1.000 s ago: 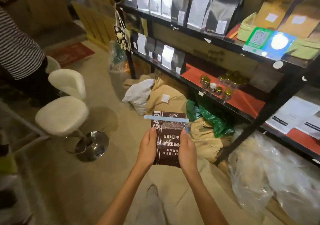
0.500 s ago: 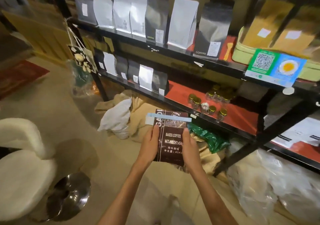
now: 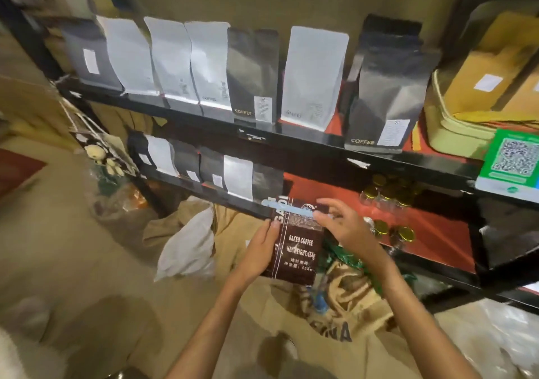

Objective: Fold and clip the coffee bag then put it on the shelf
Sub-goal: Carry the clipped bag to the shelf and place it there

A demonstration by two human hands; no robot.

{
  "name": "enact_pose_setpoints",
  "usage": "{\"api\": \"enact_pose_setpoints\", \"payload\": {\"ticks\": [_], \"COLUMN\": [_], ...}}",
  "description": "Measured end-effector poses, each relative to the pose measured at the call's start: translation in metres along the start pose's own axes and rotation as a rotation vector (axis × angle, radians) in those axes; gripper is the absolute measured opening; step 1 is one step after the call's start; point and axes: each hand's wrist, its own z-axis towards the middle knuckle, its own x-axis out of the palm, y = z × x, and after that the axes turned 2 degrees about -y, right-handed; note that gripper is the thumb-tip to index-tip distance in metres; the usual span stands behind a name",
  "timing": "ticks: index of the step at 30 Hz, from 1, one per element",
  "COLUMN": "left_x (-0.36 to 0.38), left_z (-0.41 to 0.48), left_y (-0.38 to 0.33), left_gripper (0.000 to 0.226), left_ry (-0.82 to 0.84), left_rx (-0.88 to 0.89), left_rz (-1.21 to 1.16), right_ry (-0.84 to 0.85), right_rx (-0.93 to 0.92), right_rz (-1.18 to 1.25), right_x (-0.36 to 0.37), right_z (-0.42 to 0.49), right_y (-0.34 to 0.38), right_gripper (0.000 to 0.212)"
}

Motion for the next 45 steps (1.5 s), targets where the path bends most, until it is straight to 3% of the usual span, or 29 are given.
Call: {"api": "enact_pose_setpoints", "payload": {"ticks": [4, 8, 11, 18, 20, 23, 25, 29, 35, 45], "left_x": [-0.023, -0.035, -0.033, -0.053, -0.061, -0.065, -0.065, -0.059, -0.055, -0.054], "left_z": [0.046, 0.096, 0.133, 0.194, 0.207, 0.23, 0.245, 0.264, 0.282, 0.286], "left_y": [-0.007, -0.001, 0.006, -0.002, -0.008, -0.014, -0.021, -0.03, -0.014, -0.008], "left_gripper": [0.029, 0.045, 0.05, 0.052, 0.056, 0.037, 0.03, 0.04, 0.032, 0.034], "left_ry": [0.079, 0.159, 0.307, 0.561, 0.454, 0.131, 0.061, 0.168, 0.302, 0.249], "left_rx": [-0.065, -0.079, -0.12, -0.007, 0.117, 0.427, 0.474, 0.518, 0.351, 0.292], "left_rz": [-0.036, -0.02, 0.029, 0.115, 0.295, 0.555, 0.679, 0.806, 0.951, 0.879], "right_ry": [0.021, 0.018, -0.019, -0.184, -0.234, -0.294, -0.284, -0.239, -0.168, -0.151], "right_rx": [0.021, -0.029, 0.07, 0.173, 0.174, 0.195, 0.226, 0.226, 0.215, 0.195], "right_rz": [-0.271, -0.358, -0.487, -0.627, -0.671, -0.693, -0.682, -0.661, -0.691, -0.709], "right_x": [0.005, 0.017, 0.03, 0.041, 0.045, 0.046, 0.045, 0.048, 0.059, 0.064], "right_z": [0.051, 0.093, 0.115, 0.132, 0.138, 0.15, 0.158, 0.171, 0.185, 0.202], "right_y": [0.018, 0.028, 0.031, 0.014, 0.009, 0.001, -0.005, -0.014, -0.038, -0.067], "right_gripper": [0.037, 0.044, 0.045, 0.037, 0.037, 0.04, 0.042, 0.03, 0.029, 0.028]}}
